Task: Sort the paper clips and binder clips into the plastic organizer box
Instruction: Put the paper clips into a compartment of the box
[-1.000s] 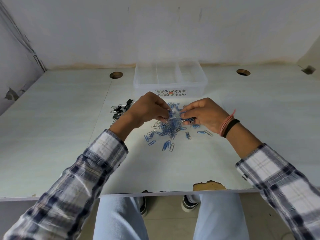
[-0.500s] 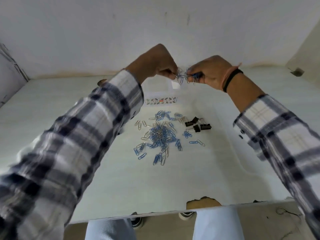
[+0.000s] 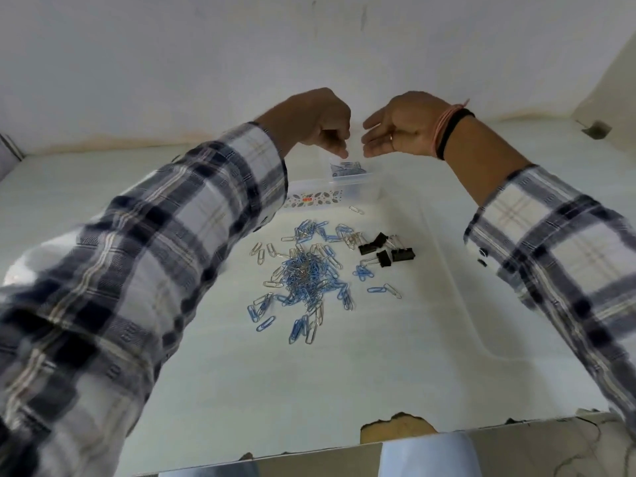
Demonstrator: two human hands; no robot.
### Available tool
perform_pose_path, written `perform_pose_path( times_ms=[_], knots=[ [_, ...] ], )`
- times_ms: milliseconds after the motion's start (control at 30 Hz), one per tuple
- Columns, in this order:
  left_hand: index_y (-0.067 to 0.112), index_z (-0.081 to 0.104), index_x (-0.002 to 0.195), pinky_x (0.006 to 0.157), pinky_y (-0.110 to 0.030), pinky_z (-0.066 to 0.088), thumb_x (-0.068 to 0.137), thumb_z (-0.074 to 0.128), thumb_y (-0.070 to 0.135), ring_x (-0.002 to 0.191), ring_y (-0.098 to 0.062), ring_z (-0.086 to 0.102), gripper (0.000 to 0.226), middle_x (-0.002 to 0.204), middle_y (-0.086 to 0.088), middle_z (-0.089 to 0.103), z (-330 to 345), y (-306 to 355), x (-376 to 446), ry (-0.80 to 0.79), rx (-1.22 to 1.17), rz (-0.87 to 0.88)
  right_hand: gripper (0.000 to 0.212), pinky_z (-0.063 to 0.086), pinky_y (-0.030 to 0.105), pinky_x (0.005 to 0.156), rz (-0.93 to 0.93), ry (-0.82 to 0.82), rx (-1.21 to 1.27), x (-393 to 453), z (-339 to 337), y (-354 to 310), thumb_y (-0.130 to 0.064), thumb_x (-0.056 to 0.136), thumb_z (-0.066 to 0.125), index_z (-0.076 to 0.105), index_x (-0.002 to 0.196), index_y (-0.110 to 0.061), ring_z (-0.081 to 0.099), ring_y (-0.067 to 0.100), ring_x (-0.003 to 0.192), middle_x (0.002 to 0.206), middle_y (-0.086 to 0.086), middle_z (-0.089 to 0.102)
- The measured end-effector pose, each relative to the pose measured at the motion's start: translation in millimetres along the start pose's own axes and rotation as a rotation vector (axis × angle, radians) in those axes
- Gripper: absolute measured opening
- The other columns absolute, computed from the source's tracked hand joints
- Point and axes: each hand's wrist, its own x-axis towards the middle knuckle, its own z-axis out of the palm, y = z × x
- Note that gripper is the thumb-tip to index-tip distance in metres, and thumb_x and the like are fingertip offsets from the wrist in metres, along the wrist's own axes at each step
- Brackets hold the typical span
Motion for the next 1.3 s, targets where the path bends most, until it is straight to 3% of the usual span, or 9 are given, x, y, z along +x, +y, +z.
perform_pose_path(
  times_ms=[200, 400, 500, 600, 767, 867, 1033, 1133, 1300],
  knots=[
    [-0.012, 0.065, 0.117, 0.096, -0.038, 0.059, 0.091, 0.063, -0.012, 0.105, -0.03, 0.073, 0.026, 0.1, -0.013, 0.069, 4, -7, -30, 0.006, -0.038, 0.06, 0.026, 0.062, 0.043, 0.081, -0.103, 0.026, 0.01, -42, -1, 21, 0.007, 0.091, 0.059, 0.059, 0.116, 0.014, 0.071, 0.043, 0.096, 0.111, 0.034, 0.065],
    [-0.014, 0.068, 0.106, 0.095, -0.047, 0.06, 0.087, 0.074, -0.002, 0.095, -0.03, 0.078, 0.023, 0.11, -0.032, 0.072, 15, -41, -85, 0.011, 0.039, 0.156, 0.021, 0.06, 0.043, 0.088, -0.124, -0.115, -0.362, -84, 14, 65, 0.003, 0.085, 0.072, 0.068, 0.103, 0.01, 0.071, 0.035, 0.086, 0.105, 0.032, 0.069],
    [-0.003, 0.06, 0.134, 0.1, -0.049, 0.056, 0.085, 0.081, 0.019, 0.103, -0.03, 0.074, 0.057, 0.13, -0.021, 0.068, 22, -68, -129, -0.18, 0.367, 0.132, 0.054, 0.056, 0.042, 0.095, -0.146, -0.17, -0.753, -90, 25, 79, -0.024, 0.075, 0.085, 0.065, 0.12, 0.001, 0.072, 0.028, 0.09, 0.109, 0.021, 0.072],
    [0.025, 0.027, 0.161, 0.118, -0.051, 0.031, 0.069, 0.087, 0.054, 0.145, -0.031, 0.043, 0.114, 0.165, -0.002, 0.033, 24, -98, -157, -0.288, 0.745, 0.07, 0.102, 0.039, 0.038, 0.113, -0.16, -0.288, -1.163, -98, 43, 77, -0.058, 0.066, 0.083, 0.041, 0.148, -0.017, 0.05, 0.022, 0.131, 0.149, 0.002, 0.046],
    [0.03, -0.009, 0.162, 0.114, -0.055, 0.036, 0.057, 0.081, 0.077, 0.154, -0.033, 0.013, 0.146, 0.169, -0.005, 0.006, 38, -133, -157, -0.234, 0.919, 0.022, 0.137, 0.025, 0.043, 0.121, -0.166, -0.449, -1.402, -90, 76, 80, -0.077, 0.046, 0.081, 0.011, 0.157, -0.034, 0.026, 0.027, 0.148, 0.163, 0.003, 0.019],
    [0.023, 0.008, 0.163, 0.108, -0.051, 0.041, 0.062, 0.083, 0.071, 0.146, -0.033, 0.02, 0.135, 0.159, -0.008, 0.021, 43, -144, -148, -0.155, 0.824, 0.067, 0.133, 0.03, 0.046, 0.117, -0.221, -0.454, -1.381, -83, 91, 89, -0.07, 0.047, 0.086, 0.017, 0.156, -0.035, 0.031, 0.03, 0.143, 0.152, 0.006, 0.028],
    [0.013, 0.066, 0.133, 0.085, -0.029, 0.044, 0.077, 0.087, 0.039, 0.105, -0.02, 0.055, 0.065, 0.128, -0.011, 0.059, 39, -153, -140, 0.003, 0.531, 0.201, 0.091, 0.045, 0.032, 0.091, -0.396, -0.424, -1.269, -75, 93, 101, -0.062, 0.062, 0.083, 0.052, 0.139, -0.025, 0.053, 0.023, 0.109, 0.113, 0.0, 0.045],
    [0.014, 0.067, 0.133, 0.076, -0.024, 0.041, 0.079, 0.086, 0.037, 0.097, -0.016, 0.057, 0.061, 0.126, -0.006, 0.066, 38, -157, -143, 0.026, 0.46, 0.212, 0.069, 0.04, 0.027, 0.08, -0.498, -0.411, -1.255, -79, 96, 101, -0.053, 0.07, 0.083, 0.063, 0.125, -0.017, 0.057, 0.019, 0.096, 0.102, -0.002, 0.055],
    [0.011, 0.071, 0.124, 0.09, -0.037, 0.05, 0.078, 0.085, 0.043, 0.103, -0.025, 0.06, 0.058, 0.115, -0.013, 0.063, 42, -156, -149, 0.006, 0.564, 0.235, 0.043, 0.045, 0.027, 0.073, -0.536, -0.451, -1.264, -83, 109, 103, -0.05, 0.068, 0.084, 0.069, 0.096, -0.02, 0.062, 0.018, 0.084, 0.083, -0.005, 0.063]
  ],
)
